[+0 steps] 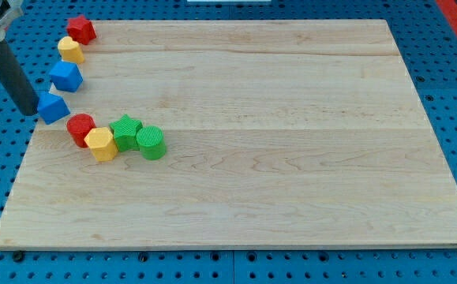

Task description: Slide the red star to top center of the board

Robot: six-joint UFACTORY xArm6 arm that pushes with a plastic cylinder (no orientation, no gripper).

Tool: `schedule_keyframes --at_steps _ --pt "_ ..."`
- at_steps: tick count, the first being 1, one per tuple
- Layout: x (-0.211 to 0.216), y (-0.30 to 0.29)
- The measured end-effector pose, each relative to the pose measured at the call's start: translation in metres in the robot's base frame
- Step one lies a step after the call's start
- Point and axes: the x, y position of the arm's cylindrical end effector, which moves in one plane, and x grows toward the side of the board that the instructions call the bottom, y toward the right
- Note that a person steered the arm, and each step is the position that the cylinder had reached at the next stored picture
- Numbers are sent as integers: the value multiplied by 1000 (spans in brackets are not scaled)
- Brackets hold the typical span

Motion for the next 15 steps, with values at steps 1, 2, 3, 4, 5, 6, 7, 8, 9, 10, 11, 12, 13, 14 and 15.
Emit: schedule_keyframes --at_steps 1,2,3,4,5,6,7,8,9,10,11,12,13,14,15 --pt "3 79" --pt "3 96" --pt "-12 60" --pt "-24 30" --pt "-32 18" --pt "-32 18" --pt "-32 20" --pt "-54 2" --pt "-86 -4" --pt "-105 -9" --pt "-113 -9" --pt "-173 -7" --pt "-203 3" --pt "-190 53" --pt "-186 151"
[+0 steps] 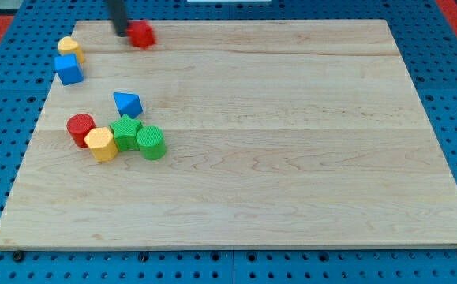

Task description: Slide the red star to top center of the board

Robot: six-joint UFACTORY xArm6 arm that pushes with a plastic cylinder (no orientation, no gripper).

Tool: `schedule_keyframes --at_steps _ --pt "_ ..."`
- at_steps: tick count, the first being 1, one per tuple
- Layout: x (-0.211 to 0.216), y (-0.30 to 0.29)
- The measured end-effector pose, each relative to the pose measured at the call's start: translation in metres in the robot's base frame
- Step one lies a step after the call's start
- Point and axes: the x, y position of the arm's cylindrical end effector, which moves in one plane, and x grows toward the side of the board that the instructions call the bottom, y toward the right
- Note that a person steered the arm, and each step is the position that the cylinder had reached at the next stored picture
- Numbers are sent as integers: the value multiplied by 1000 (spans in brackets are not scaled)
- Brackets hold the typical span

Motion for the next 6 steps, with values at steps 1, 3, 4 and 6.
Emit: schedule_keyframes --at_steps 1,3,4,6 --pt "-1 96" --pt "47 99" --pt "47 156" --pt "28 157"
